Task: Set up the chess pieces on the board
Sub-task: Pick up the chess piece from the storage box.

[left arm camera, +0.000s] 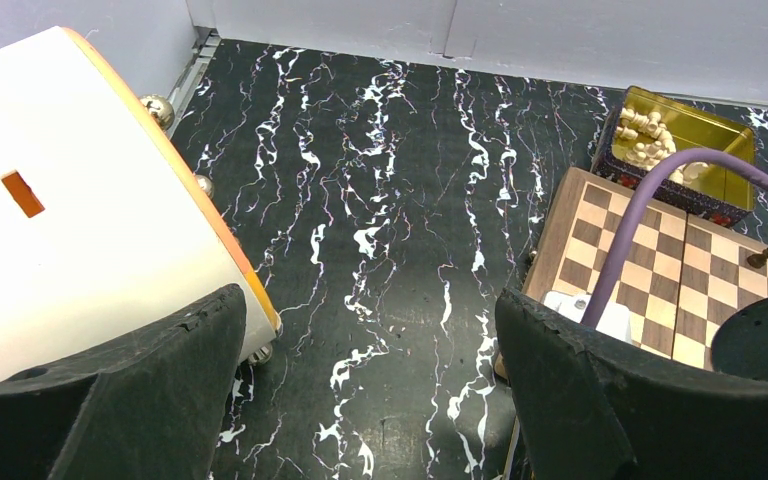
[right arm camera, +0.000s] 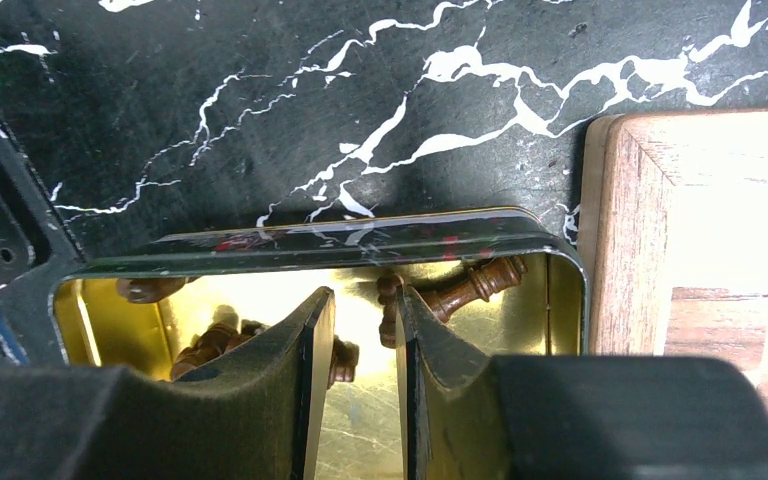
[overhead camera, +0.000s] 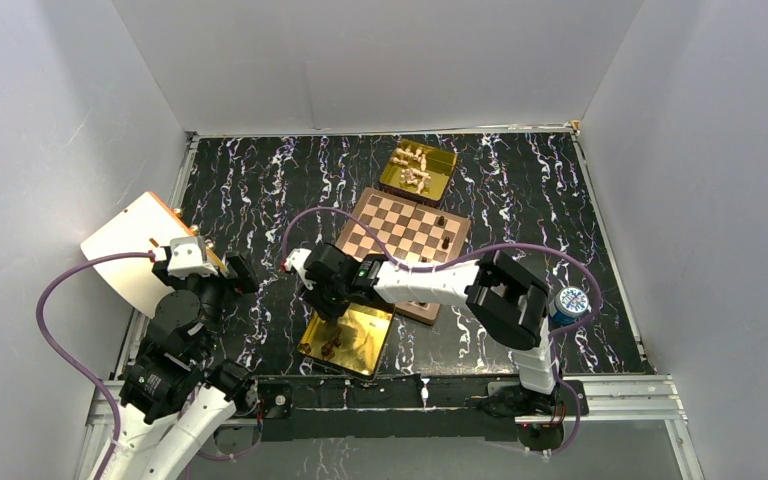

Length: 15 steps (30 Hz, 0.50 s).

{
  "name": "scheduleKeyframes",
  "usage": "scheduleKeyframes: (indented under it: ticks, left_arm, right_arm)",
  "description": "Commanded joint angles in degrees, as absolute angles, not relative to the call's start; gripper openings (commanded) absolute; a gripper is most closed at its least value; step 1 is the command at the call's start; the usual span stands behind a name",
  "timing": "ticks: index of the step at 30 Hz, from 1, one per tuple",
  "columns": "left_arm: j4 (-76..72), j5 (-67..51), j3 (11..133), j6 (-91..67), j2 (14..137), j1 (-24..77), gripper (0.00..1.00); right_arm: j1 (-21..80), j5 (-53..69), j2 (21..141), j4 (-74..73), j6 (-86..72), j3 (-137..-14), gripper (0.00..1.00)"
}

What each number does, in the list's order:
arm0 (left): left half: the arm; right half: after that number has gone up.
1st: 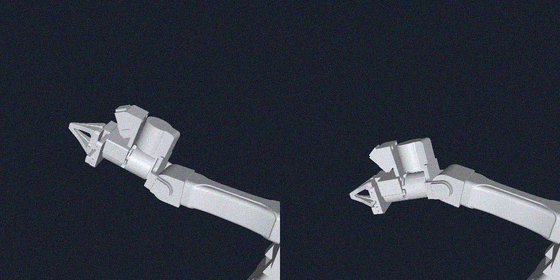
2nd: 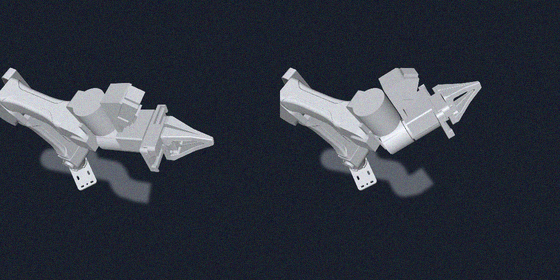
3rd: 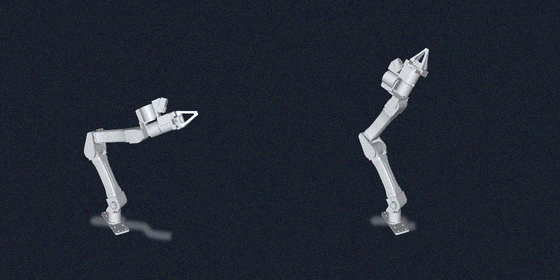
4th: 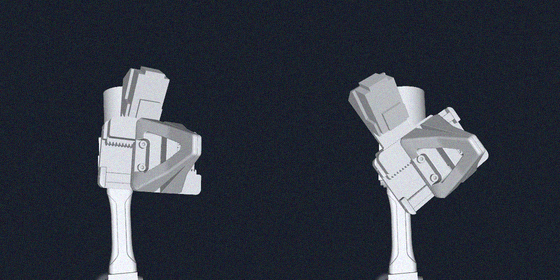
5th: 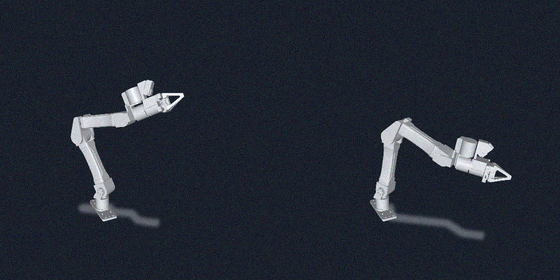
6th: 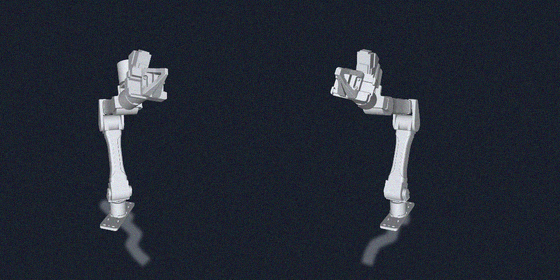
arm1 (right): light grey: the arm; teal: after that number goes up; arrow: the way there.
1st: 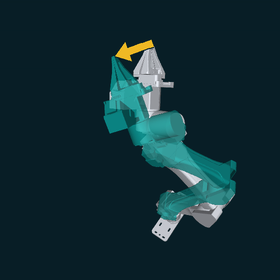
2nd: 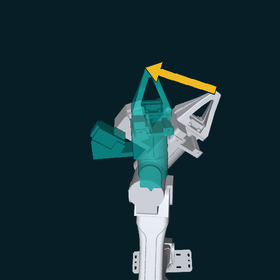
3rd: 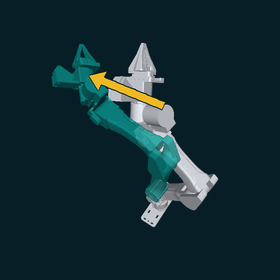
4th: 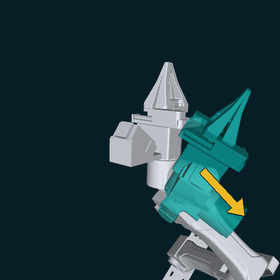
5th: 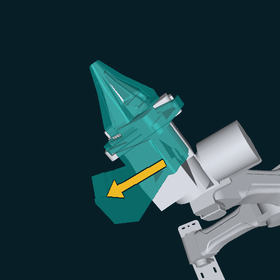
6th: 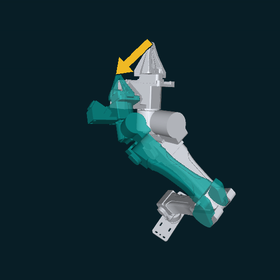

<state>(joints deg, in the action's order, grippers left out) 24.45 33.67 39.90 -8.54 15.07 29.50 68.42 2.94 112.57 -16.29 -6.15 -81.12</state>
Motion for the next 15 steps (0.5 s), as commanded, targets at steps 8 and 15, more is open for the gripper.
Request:
scheduleKeyframes:
  ticks: [8,15]
  left_arm:
    - [23.4,34.8,40.2,-8.3,15.4,29.4,0.91]
    - [23.5,35.0,40.2,-8.3,15.3,29.4,0.91]
  right_arm:
    - [68.6,0.7,114.6,-14.5,-1.7,-83.7,0.37]
    - [68.6,0.3,115.7,-15.6,-1.5,-83.2,0.36]
